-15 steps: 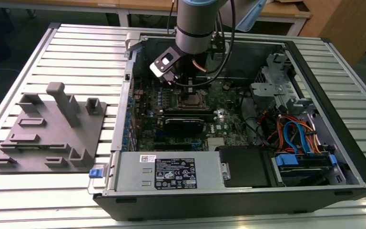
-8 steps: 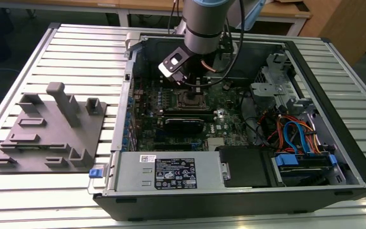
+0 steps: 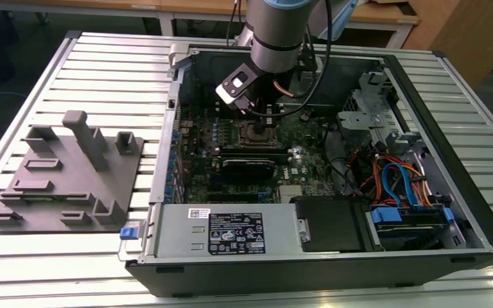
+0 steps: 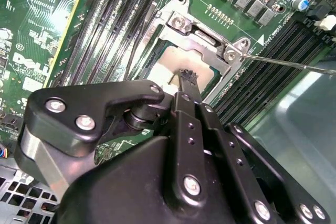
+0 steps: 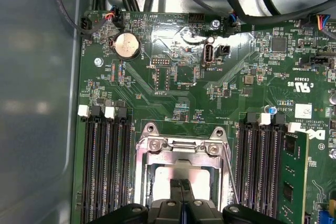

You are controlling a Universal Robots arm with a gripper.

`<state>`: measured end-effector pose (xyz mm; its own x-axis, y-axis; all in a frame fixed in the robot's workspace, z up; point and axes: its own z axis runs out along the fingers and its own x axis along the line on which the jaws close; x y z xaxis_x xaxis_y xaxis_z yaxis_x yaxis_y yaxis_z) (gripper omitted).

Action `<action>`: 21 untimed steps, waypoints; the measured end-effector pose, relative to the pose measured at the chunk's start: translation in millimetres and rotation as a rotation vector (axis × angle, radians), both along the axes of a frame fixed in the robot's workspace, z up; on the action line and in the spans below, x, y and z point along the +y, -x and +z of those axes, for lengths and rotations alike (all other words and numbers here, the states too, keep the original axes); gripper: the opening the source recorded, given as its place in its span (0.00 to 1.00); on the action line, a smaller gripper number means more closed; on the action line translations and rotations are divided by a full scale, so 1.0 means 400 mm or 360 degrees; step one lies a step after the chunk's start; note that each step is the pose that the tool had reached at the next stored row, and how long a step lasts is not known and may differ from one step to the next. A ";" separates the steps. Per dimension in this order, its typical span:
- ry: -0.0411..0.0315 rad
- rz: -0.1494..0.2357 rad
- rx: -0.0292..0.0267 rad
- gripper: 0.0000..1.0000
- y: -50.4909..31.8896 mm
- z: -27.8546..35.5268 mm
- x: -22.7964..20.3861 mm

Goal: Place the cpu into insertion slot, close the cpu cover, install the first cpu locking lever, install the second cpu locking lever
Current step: 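Install the first cpu locking lever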

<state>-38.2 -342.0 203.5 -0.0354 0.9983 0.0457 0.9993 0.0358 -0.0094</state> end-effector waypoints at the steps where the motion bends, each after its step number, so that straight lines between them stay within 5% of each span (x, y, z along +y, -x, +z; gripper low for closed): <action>1: 0.0000 0.0000 0.00000 0.11 0.000 0.000 0.000; 21: 0.0000 0.0000 0.00000 0.11 0.000 0.022 0.000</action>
<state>-38.2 -342.1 212.3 -0.0353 0.9983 0.0457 0.9993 0.0358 -0.0094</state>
